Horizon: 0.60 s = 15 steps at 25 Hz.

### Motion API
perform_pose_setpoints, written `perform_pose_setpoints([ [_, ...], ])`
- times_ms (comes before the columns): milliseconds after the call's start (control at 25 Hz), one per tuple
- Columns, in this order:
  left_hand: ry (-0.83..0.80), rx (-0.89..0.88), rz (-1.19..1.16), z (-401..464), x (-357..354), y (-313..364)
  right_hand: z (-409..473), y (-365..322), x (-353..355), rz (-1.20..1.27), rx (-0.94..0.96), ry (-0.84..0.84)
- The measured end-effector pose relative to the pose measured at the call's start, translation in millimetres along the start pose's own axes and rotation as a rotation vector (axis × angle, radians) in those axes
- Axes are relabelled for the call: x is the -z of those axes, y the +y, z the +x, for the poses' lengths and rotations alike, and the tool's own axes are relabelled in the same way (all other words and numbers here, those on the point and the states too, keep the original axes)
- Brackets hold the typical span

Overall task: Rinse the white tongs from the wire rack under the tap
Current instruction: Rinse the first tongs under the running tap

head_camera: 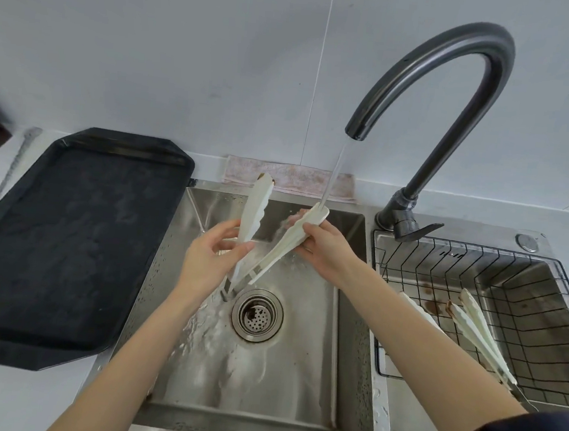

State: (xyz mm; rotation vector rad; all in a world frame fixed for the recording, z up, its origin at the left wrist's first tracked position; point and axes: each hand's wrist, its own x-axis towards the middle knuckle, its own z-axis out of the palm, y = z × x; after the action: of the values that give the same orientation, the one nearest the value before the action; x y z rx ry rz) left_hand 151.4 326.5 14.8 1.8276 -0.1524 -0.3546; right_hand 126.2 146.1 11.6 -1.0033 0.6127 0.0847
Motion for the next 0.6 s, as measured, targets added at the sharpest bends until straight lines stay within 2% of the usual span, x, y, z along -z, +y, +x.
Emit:
perform_pose_setpoints([
  [280,0.045,0.001,-0.004,1.9,2.4,0.5,1.1,9.9,0.2,-0.066,-0.065,0.028],
  [400,0.063,0.112,-0.088,4.9,0.5,-5.8,-0.9,2.7,1.9,-0.076,-0.052,0.005],
  [600,-0.043,0.333,-0.311,-1.8,-16.1,-8.1,0.0,-13.5,-3.8,0.112,-0.014,-0.015],
])
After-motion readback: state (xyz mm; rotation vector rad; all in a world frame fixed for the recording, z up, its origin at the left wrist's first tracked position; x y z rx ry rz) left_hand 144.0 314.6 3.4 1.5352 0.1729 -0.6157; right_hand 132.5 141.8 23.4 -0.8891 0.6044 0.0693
